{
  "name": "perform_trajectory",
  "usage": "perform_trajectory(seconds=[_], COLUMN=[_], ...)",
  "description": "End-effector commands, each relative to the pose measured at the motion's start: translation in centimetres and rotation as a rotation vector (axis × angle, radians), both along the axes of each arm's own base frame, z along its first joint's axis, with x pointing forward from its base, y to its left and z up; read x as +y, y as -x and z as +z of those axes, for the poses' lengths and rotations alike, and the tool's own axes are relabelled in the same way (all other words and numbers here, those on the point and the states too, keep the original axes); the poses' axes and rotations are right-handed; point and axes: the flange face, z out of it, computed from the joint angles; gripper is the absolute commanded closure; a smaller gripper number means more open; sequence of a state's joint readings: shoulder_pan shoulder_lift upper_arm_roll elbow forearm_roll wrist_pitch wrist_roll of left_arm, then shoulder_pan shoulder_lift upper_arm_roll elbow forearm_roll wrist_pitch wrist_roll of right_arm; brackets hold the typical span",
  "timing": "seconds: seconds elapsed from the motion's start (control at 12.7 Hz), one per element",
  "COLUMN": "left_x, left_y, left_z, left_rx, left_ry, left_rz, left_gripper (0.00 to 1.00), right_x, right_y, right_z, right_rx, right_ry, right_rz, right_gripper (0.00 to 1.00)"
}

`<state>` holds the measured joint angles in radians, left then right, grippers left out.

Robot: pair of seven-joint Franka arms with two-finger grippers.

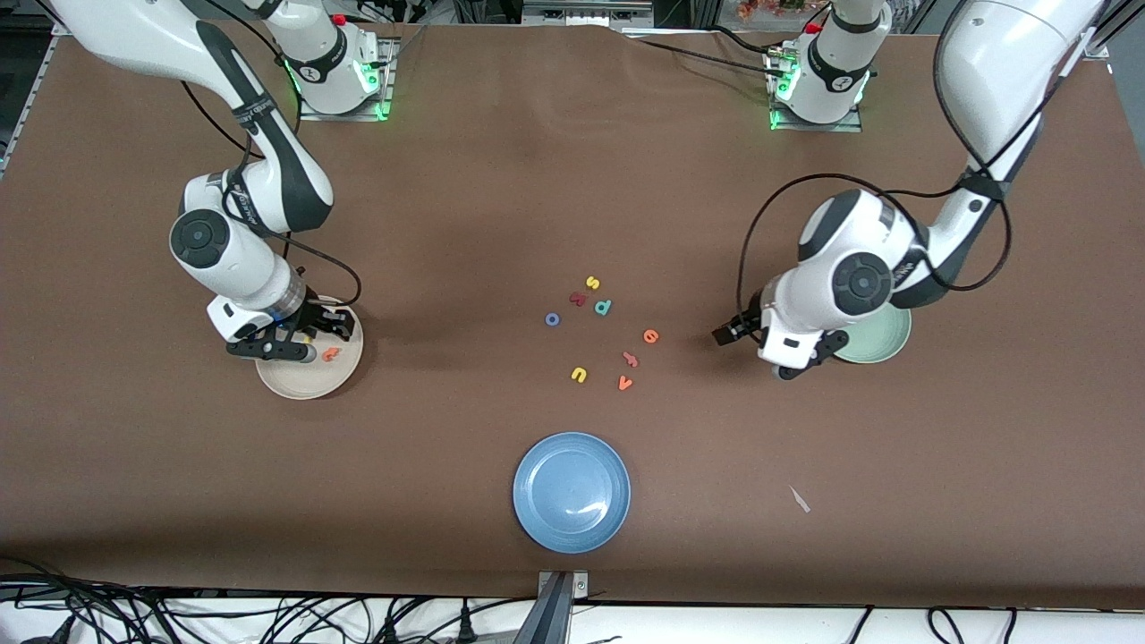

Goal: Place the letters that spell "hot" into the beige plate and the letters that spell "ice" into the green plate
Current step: 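Put t on cream plate with the right gripper while the left gripper drops bar, then grasp blue o with the right gripper while the left gripper grasps orange g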

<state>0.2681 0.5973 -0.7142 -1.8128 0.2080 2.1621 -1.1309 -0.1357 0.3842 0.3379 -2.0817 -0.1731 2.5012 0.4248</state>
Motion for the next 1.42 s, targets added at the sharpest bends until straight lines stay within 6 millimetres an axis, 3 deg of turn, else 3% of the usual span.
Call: perform_trajectory(seconds=[0.0, 0.16, 0.47, 0.79, 1.18, 1.34], left_x=[-4.1, -6.5, -8.7, -10.9, -12.5, -12.6], left_y=[-1.3, -0.6, -0.3, 0.9, 1.2, 1.3], left_z=[-1.8, -3.7, -5.7, -9.3, -9.2, -9.3], left_rx=[0.009, 0.000, -0.048, -0.087, -0.104, -0.106], left_ry=[-0.014, -0.085, -0.074, -0.135, -0.143, -0.150], left_rz=[0.118, 0.161, 0.260, 0.285, 0.301, 0.309], left_gripper=[0.00, 0.00, 0.01, 0.04, 0.07, 0.18], right_x=[6.1, 10.5, 19.8, 25.9, 31.7, 33.9], right_y=[0.2, 0.3, 1.0, 2.1, 3.1, 3.5], right_z=[2.0, 2.6, 2.7, 0.9, -3.0, -4.5], right_rx=[-0.017, -0.025, -0.019, 0.017, -0.024, -0.020], right_ry=[-0.044, -0.071, -0.133, -0.162, -0.121, -0.080], right_rz=[-0.094, -0.181, -0.307, -0.453, -0.580, -0.611], right_gripper=[0.37, 0.37, 0.37, 0.37, 0.37, 0.37])
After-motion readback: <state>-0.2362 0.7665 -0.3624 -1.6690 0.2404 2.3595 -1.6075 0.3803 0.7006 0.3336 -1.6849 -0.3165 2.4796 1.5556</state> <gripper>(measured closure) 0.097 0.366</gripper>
